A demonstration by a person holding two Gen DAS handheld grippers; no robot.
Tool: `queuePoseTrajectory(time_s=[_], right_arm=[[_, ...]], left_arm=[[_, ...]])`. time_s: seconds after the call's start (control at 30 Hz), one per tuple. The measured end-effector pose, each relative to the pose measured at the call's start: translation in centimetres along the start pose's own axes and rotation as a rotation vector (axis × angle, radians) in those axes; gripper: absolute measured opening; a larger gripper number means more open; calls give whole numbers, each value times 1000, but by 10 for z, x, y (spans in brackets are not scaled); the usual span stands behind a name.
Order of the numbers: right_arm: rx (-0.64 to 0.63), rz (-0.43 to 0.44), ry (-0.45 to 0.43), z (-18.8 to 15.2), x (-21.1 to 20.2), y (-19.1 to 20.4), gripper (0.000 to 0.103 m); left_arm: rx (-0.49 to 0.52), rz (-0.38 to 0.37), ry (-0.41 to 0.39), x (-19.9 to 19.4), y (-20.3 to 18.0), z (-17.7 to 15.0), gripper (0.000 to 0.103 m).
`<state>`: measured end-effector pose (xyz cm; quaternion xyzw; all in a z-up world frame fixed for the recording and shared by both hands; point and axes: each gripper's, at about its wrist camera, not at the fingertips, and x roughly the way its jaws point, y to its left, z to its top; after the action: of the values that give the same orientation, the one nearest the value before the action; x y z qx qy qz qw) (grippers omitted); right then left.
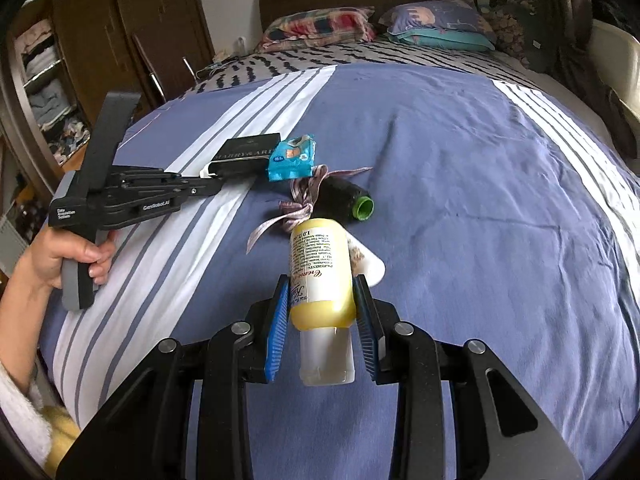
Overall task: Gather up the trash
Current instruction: 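Grasp the lotion bottle with the right tool while the left tool grasps the black box, then lower both tools below the bed edge and open them over the bin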
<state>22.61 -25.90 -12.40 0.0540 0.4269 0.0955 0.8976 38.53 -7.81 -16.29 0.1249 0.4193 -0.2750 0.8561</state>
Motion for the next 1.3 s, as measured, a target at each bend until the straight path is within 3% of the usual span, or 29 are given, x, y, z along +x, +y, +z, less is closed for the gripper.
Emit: queuePoseTrajectory(time_s=[0.33, 0.6, 0.9, 1.3], right_arm=[[19, 5, -19, -10, -14, -5, 33], [14, 11, -50, -32, -52, 11, 32], [-1, 2, -94, -83, -128, 40, 32], [-6, -30, -104, -175, -195, 62, 33]], left_arm=[[-4, 37, -73, -39, -21, -22, 0], [-3, 58, -163, -121, -56, -58, 0], [-5, 17, -223, -219, -134, -134, 0], [-52, -34, -202, -263, -197, -241, 0]])
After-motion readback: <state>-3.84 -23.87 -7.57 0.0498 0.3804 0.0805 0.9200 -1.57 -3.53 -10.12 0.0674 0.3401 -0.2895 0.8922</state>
